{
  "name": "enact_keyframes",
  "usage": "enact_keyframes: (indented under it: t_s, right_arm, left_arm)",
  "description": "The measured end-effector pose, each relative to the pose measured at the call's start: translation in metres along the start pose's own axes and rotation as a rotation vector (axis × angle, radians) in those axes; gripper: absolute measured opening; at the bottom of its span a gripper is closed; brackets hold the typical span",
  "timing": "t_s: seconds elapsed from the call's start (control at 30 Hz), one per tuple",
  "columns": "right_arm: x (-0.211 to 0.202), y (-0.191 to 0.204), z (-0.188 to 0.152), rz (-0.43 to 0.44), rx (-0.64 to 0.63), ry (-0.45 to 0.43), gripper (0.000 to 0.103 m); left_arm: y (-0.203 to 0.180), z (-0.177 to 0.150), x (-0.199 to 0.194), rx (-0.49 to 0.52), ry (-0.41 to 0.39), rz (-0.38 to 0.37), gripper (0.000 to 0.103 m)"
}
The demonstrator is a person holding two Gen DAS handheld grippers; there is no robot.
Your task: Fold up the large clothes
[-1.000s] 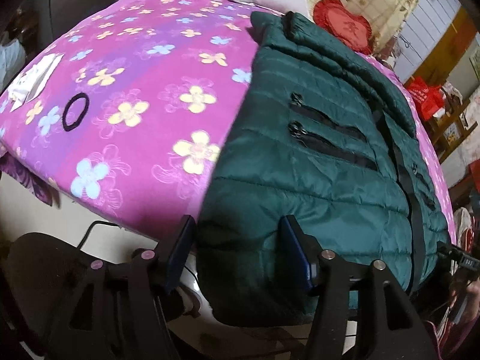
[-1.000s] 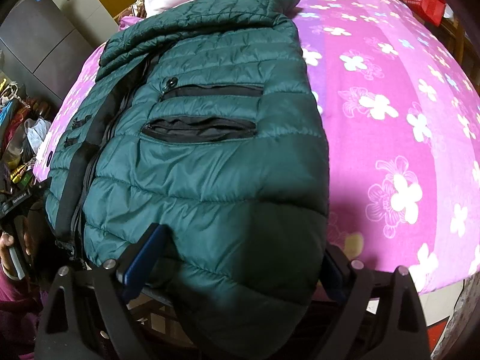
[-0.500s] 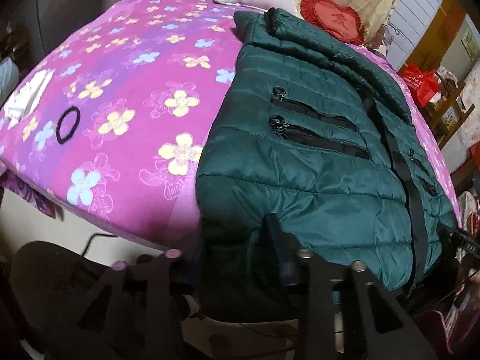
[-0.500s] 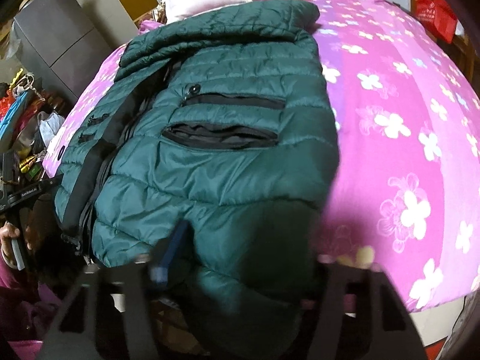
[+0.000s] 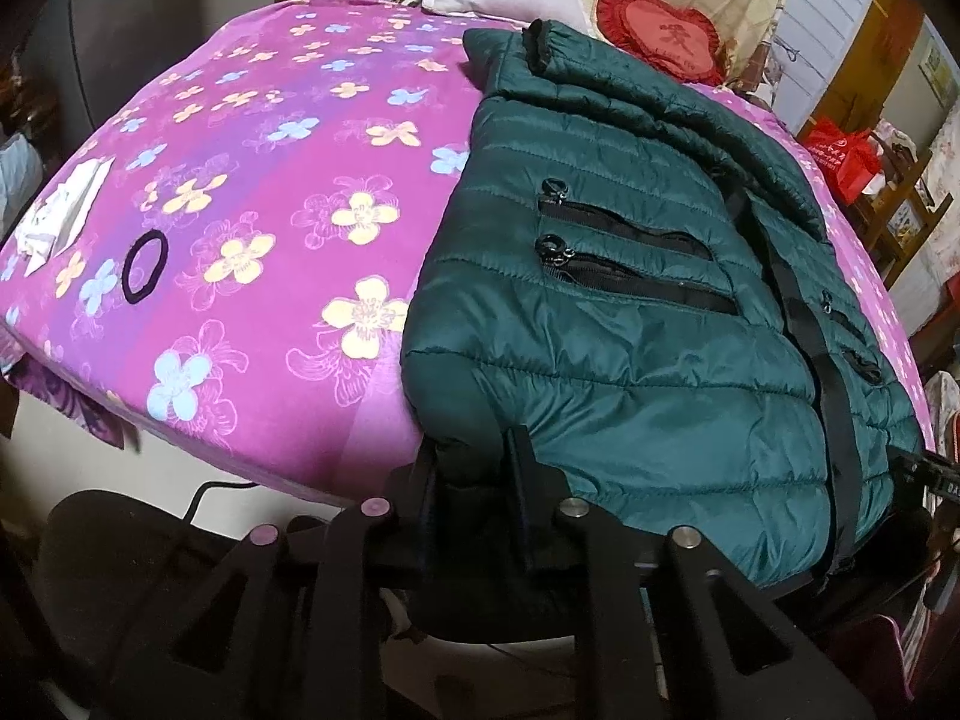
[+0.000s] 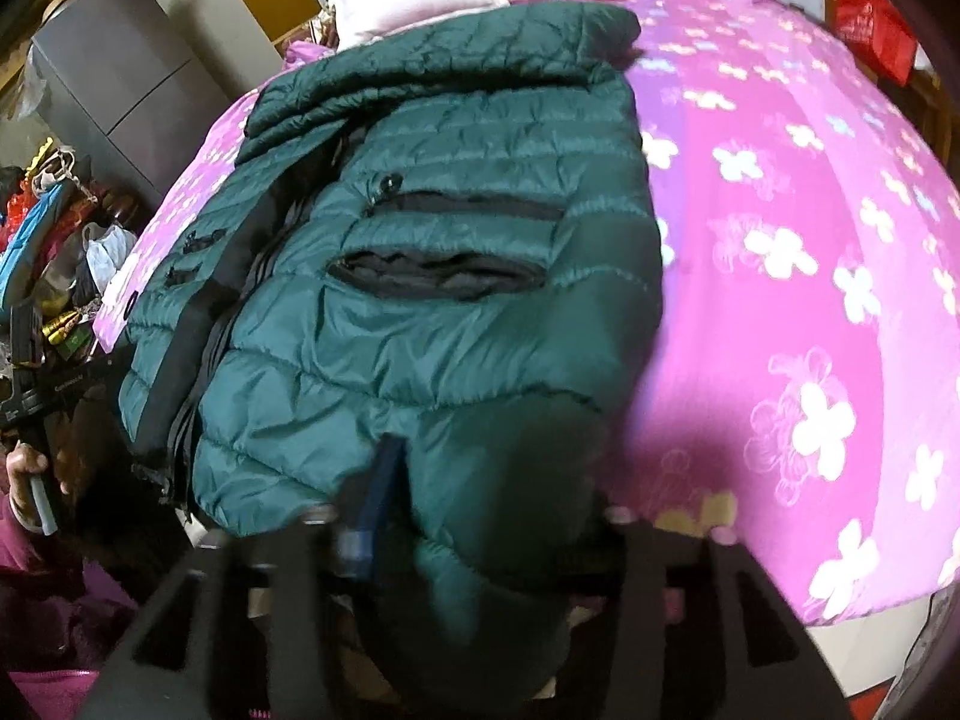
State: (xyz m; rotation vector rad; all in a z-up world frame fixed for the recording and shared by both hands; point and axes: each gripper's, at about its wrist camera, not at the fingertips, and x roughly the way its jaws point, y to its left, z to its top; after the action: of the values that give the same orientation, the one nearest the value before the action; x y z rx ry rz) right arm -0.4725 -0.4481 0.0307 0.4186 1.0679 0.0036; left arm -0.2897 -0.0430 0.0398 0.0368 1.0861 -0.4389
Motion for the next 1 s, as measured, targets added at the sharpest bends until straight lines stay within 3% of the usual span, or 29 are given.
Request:
enact_keyframes:
  t_s: [0.2,0.33,0.37,0.47,0.7,1.0]
  right_arm:
    - [0.001,0.003,-0.005,-0.005,-0.017,-0.031,0.062]
    - [-0.003,0.006,-0.005,0.001,-0.026,-0.057,0.034]
    - [-0.005,0.006,-0.004,0.002,-0.025,-0.067,0.03]
    - [-0.016,0.009,0.0,0.005,-0.04,-0.092,0.024]
    - [-0.059,0.019,0.032,0.076,-0.034,-0.22,0.023]
    - [-0.087,0.02,0.091,0.05,-0.017,-0.355,0.023]
  left_arm:
    - [-0.002,-0.003,0.006,0.004,-0.012,0.022,0.018]
    - [-0.005,-0.003,0.003,0.024,-0.018,0.029,0.016]
    - [-0.005,-0.002,0.002,0.022,-0.022,0.025,0.008]
    - [-0.001,0.006,-0.012,0.002,-0.06,-0.01,0.002]
    - [-0.01,0.047,-0.062,0.022,-0.235,-0.056,0.001]
    - [-0.026,0.108,-0.074,0.031,-0.323,-0.037,0.001]
